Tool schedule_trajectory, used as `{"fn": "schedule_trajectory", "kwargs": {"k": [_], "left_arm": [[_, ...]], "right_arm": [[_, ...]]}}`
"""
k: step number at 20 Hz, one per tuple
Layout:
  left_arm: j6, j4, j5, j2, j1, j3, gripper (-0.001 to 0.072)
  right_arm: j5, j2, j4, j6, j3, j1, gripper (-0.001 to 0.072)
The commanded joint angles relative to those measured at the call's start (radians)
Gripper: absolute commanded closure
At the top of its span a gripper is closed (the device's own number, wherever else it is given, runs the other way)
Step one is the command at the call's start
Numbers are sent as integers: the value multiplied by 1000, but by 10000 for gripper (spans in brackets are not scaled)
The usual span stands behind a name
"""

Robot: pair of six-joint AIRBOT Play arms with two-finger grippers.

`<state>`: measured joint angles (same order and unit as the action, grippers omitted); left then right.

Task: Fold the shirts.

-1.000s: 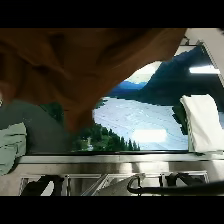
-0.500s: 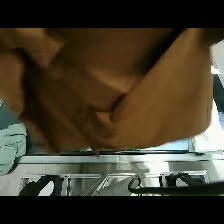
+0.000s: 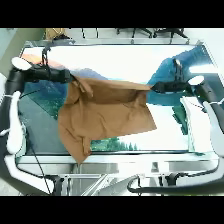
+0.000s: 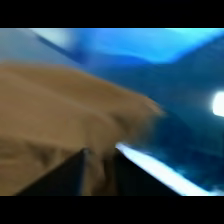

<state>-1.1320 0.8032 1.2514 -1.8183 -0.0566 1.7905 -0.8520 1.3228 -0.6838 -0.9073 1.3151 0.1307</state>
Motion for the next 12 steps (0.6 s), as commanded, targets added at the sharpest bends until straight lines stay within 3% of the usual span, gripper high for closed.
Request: {"fn": "schedule_trajectory", "kwargs": {"k": [1,2,5,7,9,12], "left_arm": [[-39,-17,137,-214,-17,200,323],[-77,-16,169,-217,-33,256,25],[-120,-1,255,-121,-107,257,23],[-125,53,304,-13,-161,144,23],[-126,150,343,105,-217,-26,23],[-113,232,319,294,-312,-388,23]], "right_arm": [[54,91,82,47,37,-2,327],[35,77,77,47,63,2,313],[-85,-16,66,30,88,58,315],[-189,-72,-6,-43,86,119,320],[-299,-111,-65,-93,63,180,328],[-382,-163,-66,-85,-63,247,328]]}}
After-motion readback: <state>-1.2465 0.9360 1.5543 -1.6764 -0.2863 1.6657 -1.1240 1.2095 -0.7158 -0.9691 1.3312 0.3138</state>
